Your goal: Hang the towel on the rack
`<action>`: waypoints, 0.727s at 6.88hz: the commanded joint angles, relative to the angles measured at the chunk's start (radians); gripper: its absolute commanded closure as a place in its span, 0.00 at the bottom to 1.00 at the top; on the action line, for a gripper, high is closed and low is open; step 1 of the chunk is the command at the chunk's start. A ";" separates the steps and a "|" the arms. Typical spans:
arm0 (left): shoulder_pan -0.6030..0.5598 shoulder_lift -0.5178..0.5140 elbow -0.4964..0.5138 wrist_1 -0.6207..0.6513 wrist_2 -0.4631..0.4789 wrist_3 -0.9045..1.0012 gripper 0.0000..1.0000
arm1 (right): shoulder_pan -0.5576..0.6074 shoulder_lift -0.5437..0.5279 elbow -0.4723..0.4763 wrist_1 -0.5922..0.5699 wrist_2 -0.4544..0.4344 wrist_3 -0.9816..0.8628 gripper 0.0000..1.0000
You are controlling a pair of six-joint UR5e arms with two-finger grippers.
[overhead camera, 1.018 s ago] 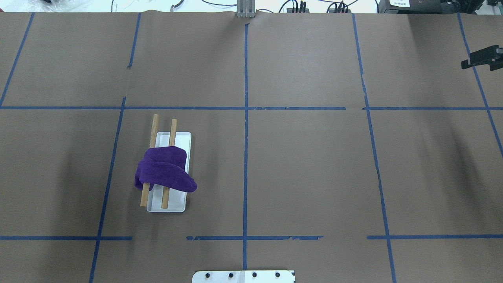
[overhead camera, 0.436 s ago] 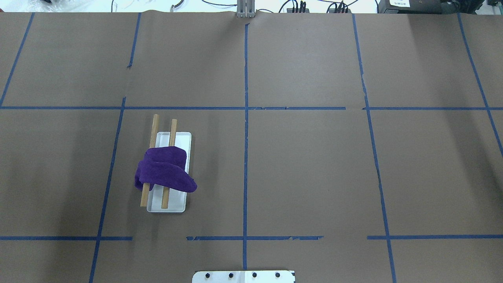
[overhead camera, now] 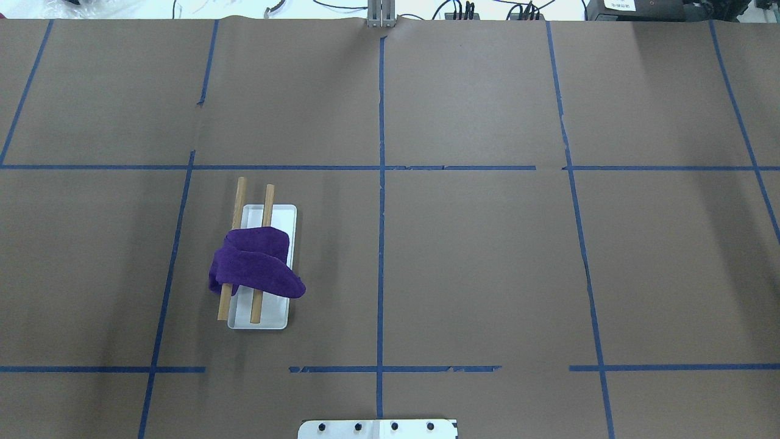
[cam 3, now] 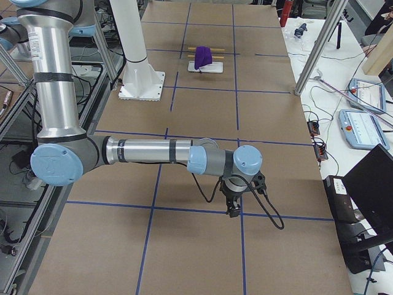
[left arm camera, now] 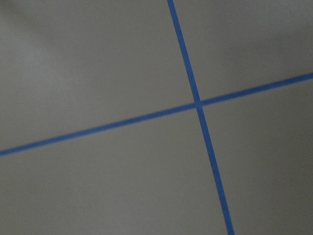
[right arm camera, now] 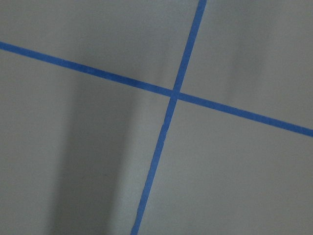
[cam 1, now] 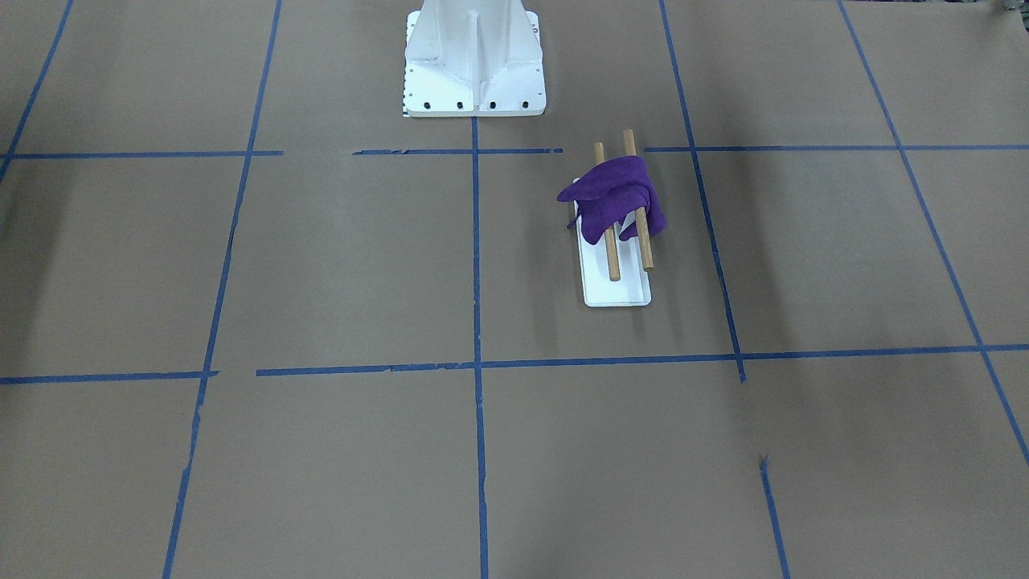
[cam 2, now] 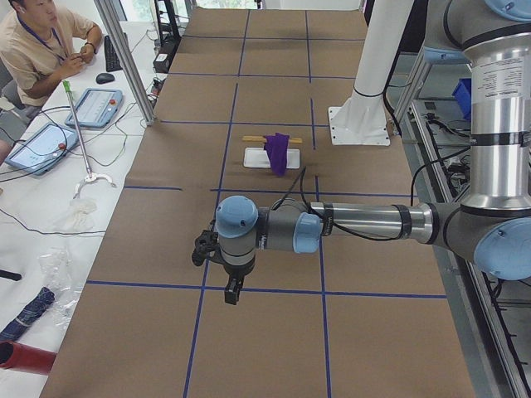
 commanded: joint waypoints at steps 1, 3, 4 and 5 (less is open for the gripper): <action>0.002 0.020 -0.005 0.012 -0.013 0.006 0.00 | -0.002 -0.043 -0.001 0.072 0.010 -0.002 0.00; 0.003 0.020 -0.008 0.015 -0.015 0.008 0.00 | -0.012 -0.059 -0.002 0.082 0.010 0.013 0.00; 0.003 0.021 -0.005 0.015 -0.015 0.008 0.00 | -0.012 -0.063 -0.001 0.082 0.009 0.010 0.00; 0.002 0.021 -0.006 0.015 -0.015 0.008 0.00 | -0.012 -0.063 -0.001 0.082 -0.001 -0.002 0.00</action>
